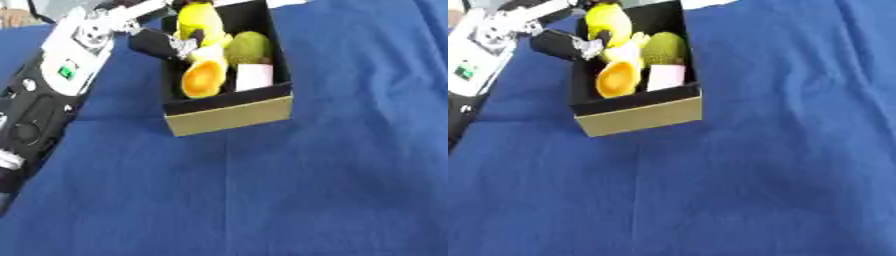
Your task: Pick up objects on the table and place them in the box.
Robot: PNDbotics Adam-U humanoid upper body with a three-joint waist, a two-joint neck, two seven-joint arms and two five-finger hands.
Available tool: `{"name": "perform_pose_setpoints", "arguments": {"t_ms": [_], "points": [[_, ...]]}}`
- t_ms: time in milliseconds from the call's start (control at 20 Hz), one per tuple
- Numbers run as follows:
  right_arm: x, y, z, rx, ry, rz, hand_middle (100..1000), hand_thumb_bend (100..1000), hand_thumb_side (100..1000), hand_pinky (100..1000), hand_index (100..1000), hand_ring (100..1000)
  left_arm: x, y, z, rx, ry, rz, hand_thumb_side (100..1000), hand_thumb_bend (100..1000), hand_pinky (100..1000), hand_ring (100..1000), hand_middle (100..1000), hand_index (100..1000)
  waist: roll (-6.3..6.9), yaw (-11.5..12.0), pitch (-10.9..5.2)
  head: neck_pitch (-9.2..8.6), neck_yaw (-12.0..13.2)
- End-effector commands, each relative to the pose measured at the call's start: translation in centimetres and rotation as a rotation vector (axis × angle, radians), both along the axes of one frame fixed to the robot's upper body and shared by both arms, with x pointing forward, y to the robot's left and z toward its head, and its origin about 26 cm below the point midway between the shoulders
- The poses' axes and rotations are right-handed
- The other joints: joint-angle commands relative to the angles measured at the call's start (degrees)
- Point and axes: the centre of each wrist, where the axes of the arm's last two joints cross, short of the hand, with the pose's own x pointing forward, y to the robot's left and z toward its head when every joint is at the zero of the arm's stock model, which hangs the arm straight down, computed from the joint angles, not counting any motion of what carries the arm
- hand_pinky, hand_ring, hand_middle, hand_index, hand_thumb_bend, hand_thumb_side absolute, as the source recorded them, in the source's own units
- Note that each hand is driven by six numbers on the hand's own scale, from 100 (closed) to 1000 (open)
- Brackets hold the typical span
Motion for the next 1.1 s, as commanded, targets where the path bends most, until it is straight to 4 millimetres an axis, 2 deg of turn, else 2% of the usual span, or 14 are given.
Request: {"name": "perform_pose_setpoints", "arguments": {"t_ms": [50,100,150,250,350,450,550,750,950,1050,1100], "points": [[-0.2,-0.5,0.8,-0.010,-0.023,-0.002,721,100,531,752,782,778,-1.8,0.9,2.6,-0.051,-0.078,-0.010,397,100,848,779,765,892,-0.58,0.28,-1.92,0.43,-0.40],[-0.3,-0.6,0.8,-0.009,-0.023,-0.002,721,100,531,752,782,778,-2.0,0.8,2.7,-0.060,-0.079,-0.013,397,100,848,779,765,892,-0.62,0.32,-1.99,0.46,-0.43],[-0.3,-0.6,0.8,-0.009,-0.023,-0.002,721,100,530,753,782,779,-2.3,0.9,2.9,-0.075,-0.085,-0.014,439,100,833,757,733,865,-0.84,0.49,-2.30,0.57,-0.52],[-0.3,-0.9,0.8,-0.007,-0.024,-0.003,721,100,530,754,782,779,-2.7,1.3,2.9,-0.129,-0.097,-0.011,454,100,838,769,763,884,-1.48,0.96,-3.20,0.85,-0.79],[-0.3,-0.9,0.9,-0.006,-0.025,0.003,721,100,530,754,781,779,-2.4,1.5,2.5,-0.124,-0.068,-0.003,379,100,849,791,807,909,-1.82,0.99,-3.70,0.94,-0.73],[-0.3,-0.9,1.1,-0.006,-0.031,0.014,722,100,530,755,782,779,-1.6,1.7,1.8,-0.104,-0.028,0.011,366,105,847,785,785,903,-2.01,0.63,-3.91,0.88,-0.48],[-0.2,-0.9,1.3,-0.003,-0.039,0.026,722,100,529,755,781,779,-0.6,2.0,0.9,-0.086,0.014,0.036,413,160,855,796,792,916,-2.12,-0.06,-3.83,0.77,-0.17],[-0.1,-0.8,1.7,-0.002,-0.054,0.039,722,100,530,755,782,779,1.5,3.3,-1.0,-0.051,0.065,0.132,490,191,858,804,796,919,-1.68,-1.66,-3.01,0.41,0.25],[0.0,-0.6,1.8,0.000,-0.058,0.040,721,100,530,753,780,779,2.6,4.3,-2.5,-0.006,0.079,0.183,517,234,863,814,811,923,-0.96,-2.38,-1.99,0.46,-0.41],[0.0,-0.5,1.8,0.001,-0.057,0.041,721,100,531,752,780,779,2.8,4.3,-2.8,0.015,0.071,0.185,484,266,870,822,821,930,-0.61,-2.46,-1.58,0.53,-0.63],[0.1,-0.4,1.8,0.002,-0.056,0.042,721,100,532,752,780,779,2.9,4.3,-2.9,0.024,0.066,0.184,382,273,881,831,816,919,-0.44,-2.48,-1.41,0.58,-0.71]]}}
